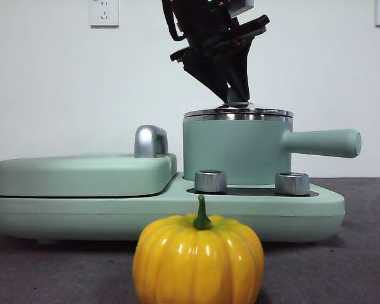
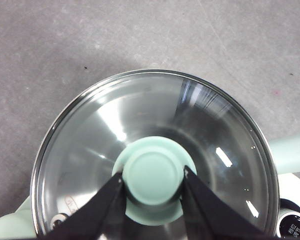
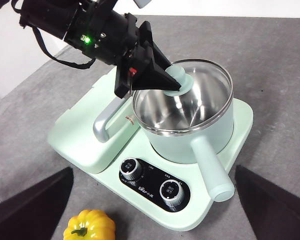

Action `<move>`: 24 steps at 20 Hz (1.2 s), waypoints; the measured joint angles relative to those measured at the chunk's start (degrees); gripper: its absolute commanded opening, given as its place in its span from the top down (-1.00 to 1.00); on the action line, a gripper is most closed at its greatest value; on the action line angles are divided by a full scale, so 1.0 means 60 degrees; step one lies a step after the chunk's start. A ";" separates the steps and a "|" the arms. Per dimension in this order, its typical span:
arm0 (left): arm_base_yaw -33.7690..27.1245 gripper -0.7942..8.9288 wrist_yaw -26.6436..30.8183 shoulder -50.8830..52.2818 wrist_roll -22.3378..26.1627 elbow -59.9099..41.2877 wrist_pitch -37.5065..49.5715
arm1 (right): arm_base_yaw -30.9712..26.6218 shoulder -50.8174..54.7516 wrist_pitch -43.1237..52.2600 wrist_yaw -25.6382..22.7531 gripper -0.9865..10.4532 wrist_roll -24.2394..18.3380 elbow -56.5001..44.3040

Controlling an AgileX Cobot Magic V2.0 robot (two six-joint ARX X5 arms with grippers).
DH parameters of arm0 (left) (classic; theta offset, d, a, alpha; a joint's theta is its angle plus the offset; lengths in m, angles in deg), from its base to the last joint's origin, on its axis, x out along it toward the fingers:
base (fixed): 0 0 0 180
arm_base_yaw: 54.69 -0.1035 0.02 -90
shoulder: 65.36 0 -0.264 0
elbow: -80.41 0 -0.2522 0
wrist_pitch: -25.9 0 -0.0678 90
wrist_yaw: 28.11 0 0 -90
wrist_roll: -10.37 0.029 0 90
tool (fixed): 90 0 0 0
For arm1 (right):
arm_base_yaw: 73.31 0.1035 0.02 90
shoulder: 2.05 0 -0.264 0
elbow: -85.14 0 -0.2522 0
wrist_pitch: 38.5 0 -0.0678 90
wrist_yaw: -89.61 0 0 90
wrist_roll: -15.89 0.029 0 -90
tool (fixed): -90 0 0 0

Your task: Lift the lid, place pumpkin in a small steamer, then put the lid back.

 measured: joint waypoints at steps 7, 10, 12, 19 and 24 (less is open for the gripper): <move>0.0000 0.80 0.0000 0.0000 -0.0011 0.0095 -0.0109 | 0.0000 0.0000 0.0000 0.0000 -0.07 0.0000 0.0000; 0.0015 0.80 -0.0011 0.0000 -0.0040 0.0554 -0.0426 | 0.0000 0.0000 0.0000 0.0000 -0.07 0.0000 0.0000; 0.0029 0.80 -0.0015 0.0000 -0.0040 0.0947 -0.0525 | 0.0000 0.0000 0.0000 0.0004 -0.07 0.0004 0.0000; -0.0106 0.80 -0.0076 0.0288 -0.0040 0.1064 -0.1118 | 0.0219 -0.0055 -0.0277 -0.0007 -0.07 0.0321 0.0000; -0.0936 0.80 -0.0080 0.1198 -0.0040 0.1064 -0.1453 | 0.1891 -0.0699 -0.0444 -0.0302 -0.03 0.0976 0.0000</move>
